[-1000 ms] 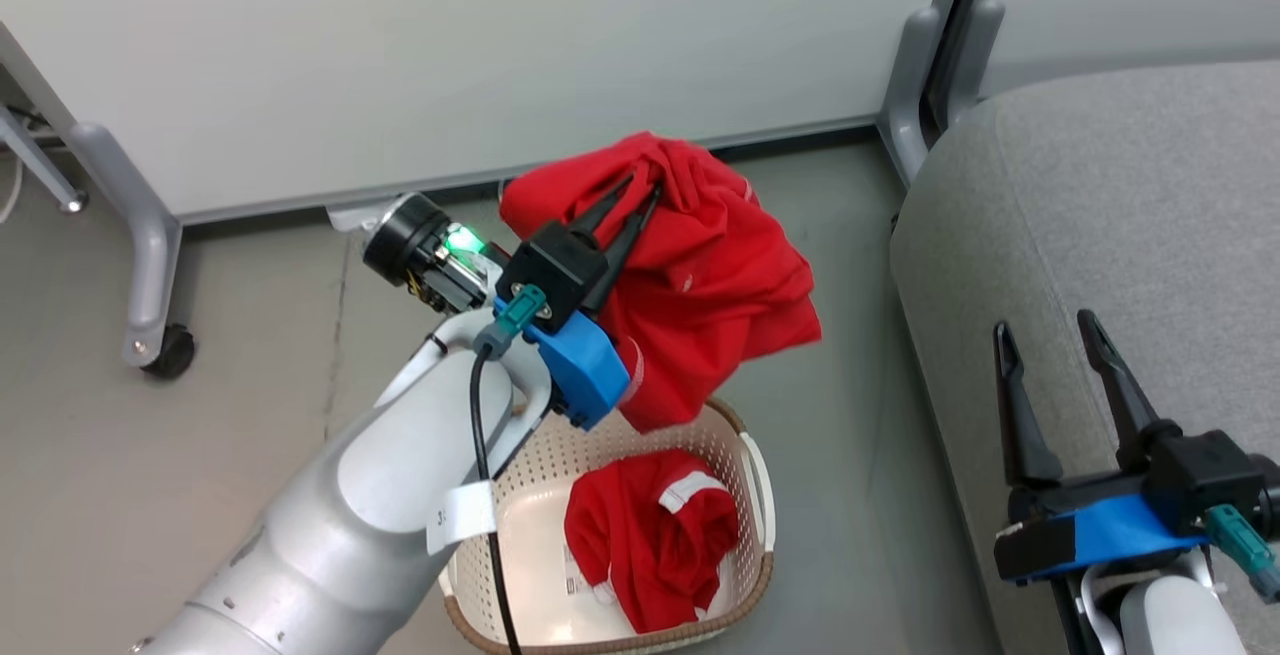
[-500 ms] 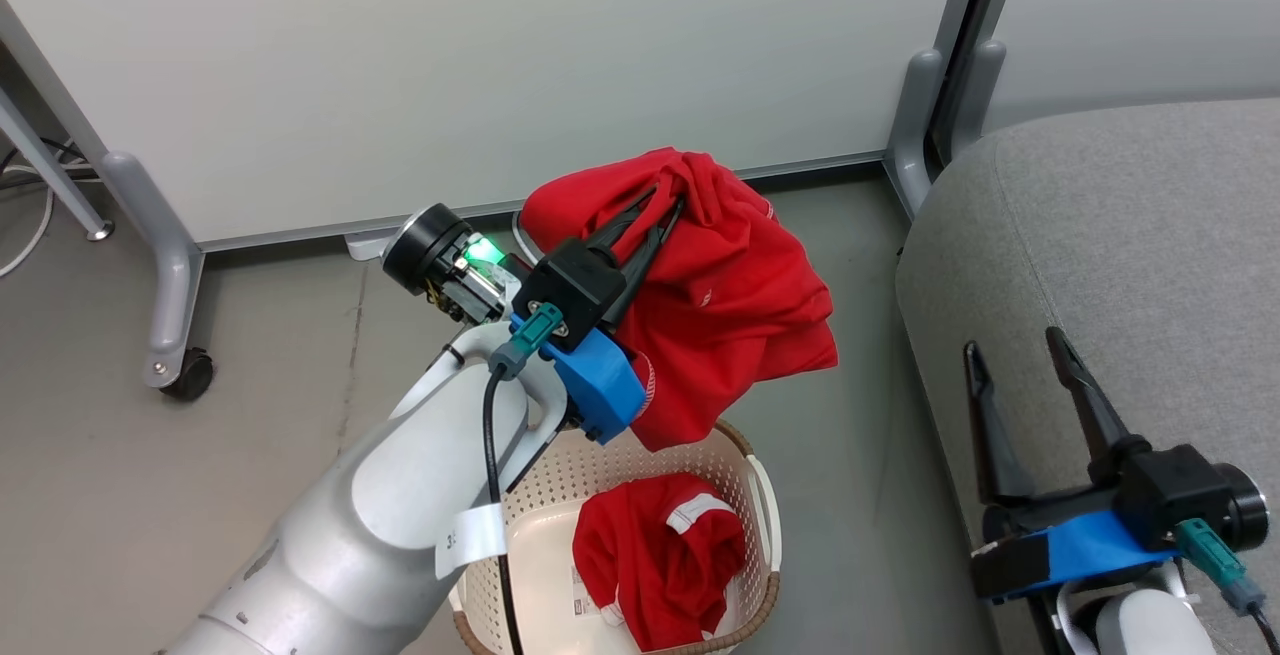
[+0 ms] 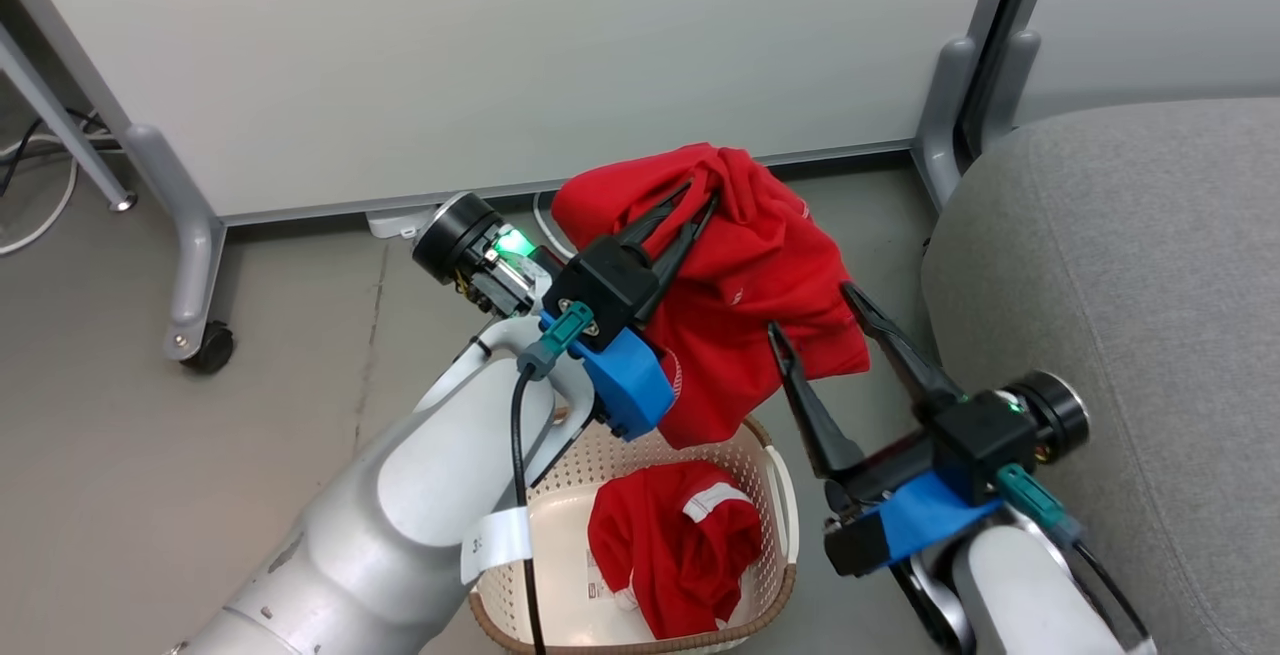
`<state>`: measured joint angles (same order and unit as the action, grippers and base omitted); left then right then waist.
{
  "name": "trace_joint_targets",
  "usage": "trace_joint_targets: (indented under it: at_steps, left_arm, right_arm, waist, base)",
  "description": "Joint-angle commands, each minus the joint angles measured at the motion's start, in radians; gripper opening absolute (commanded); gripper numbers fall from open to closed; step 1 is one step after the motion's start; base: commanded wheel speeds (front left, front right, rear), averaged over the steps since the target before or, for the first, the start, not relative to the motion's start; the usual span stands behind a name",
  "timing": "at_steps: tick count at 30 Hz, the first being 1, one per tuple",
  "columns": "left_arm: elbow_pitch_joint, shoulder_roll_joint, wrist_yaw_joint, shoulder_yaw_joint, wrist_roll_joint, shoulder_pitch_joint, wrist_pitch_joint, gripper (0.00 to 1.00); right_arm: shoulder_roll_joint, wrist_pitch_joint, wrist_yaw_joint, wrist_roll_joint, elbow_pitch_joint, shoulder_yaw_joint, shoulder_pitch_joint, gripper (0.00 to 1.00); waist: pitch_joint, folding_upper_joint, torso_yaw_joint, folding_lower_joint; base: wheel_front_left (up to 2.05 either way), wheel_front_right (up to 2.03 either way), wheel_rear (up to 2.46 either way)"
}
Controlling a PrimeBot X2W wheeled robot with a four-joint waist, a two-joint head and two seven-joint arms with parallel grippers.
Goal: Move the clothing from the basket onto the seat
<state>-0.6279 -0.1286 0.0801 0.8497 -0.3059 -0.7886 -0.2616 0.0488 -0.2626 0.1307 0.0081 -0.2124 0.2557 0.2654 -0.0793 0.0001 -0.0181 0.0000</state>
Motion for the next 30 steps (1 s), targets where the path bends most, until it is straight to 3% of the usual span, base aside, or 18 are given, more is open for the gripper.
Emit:
trace_joint_targets:
  at_steps: [1, 20, 22, 30]
  left_arm:
    - [0.006, 0.004, 0.003, -0.003, 0.006, -0.016, -0.005, 0.00]
    - [0.039, 0.065, 0.024, 0.023, 0.031, -0.062, -0.005, 0.00]
    - [0.040, 0.068, 0.025, 0.024, 0.031, -0.060, -0.005, 0.00]
    - [0.032, 0.071, 0.031, 0.013, 0.035, -0.055, -0.005, 0.00]
  right_arm:
    - [0.003, -0.003, 0.000, -0.009, -0.018, 0.016, 0.031, 1.00]
    - [0.003, -0.003, 0.000, -0.019, -0.261, 0.061, 0.296, 1.00]
    - [0.003, -0.002, 0.000, -0.004, -0.299, 0.075, 0.307, 0.00]
    - [0.003, -0.002, 0.000, 0.019, -0.311, 0.075, 0.321, 0.00]
  waist:
    - [-0.010, -0.0001, -0.010, 0.0000]
    - [-0.074, -0.0001, -0.083, 0.0000]
    - [-0.072, -0.0001, -0.086, 0.0000]
    - [-0.068, -0.0001, -0.084, 0.0000]
  base:
    - [0.00, 0.00, 0.00]
    - [0.00, 0.00, 0.00]
    - [0.00, 0.00, 0.00]
    - [0.00, 0.00, 0.00]
